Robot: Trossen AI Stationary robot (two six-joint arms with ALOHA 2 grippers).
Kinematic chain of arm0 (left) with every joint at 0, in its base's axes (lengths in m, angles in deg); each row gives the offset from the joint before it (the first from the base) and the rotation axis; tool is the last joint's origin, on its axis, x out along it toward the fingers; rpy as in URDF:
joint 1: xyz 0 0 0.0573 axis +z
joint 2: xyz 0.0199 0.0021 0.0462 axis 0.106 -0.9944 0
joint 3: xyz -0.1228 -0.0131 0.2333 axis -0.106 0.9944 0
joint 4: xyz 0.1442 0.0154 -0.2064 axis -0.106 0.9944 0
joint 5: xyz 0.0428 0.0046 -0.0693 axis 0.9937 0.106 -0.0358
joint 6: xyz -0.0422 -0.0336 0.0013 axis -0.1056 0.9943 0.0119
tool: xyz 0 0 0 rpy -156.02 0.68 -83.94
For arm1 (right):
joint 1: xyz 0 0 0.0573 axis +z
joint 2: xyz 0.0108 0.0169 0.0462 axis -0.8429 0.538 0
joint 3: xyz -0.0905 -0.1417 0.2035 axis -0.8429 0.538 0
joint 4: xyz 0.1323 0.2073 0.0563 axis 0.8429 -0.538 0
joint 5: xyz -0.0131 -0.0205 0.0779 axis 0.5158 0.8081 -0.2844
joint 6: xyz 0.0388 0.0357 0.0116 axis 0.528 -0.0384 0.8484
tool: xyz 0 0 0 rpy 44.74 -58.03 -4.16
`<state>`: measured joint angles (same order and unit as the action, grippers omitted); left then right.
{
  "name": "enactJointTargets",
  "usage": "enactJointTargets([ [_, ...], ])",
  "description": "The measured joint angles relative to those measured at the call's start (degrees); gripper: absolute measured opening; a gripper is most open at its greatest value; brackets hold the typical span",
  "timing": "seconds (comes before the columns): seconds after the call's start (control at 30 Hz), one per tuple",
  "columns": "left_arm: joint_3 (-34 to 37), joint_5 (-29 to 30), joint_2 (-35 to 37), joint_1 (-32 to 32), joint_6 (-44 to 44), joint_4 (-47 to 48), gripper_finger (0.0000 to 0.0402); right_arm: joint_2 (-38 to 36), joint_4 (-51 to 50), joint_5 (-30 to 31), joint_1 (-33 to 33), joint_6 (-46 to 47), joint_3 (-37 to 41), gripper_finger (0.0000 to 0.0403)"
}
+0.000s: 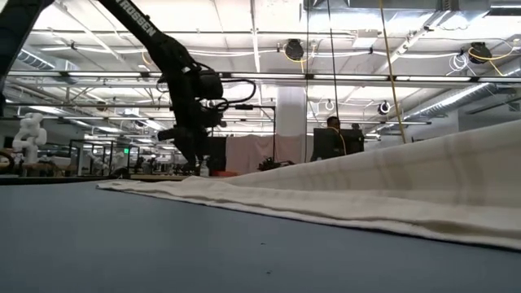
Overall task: Roll towel into tight, uniform cylinder
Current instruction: Roll the white towel
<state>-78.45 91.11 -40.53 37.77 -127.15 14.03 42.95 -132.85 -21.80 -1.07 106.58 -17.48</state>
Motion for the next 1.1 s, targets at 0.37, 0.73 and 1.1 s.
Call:
enactJointTargets([
  [0.37,-0.58,1.29,-5.48,-0.05,-3.81,-1.00,0.0200,0.00,0.00,-0.02,0.00,-0.28,0.02,0.0006],
  [0.73,-1.01,2.79,-9.38,0.77,-6.19,-1.83,0.0165,0.00,0.00,-0.03,0.00,0.00,0.02,0.0006],
  [1.1,-1.09,7.01,-8.06,0.21,-0.24,-0.68,0.0011,-0.02,-0.97,0.03,-0.02,0.43,0.02,0.0006],
])
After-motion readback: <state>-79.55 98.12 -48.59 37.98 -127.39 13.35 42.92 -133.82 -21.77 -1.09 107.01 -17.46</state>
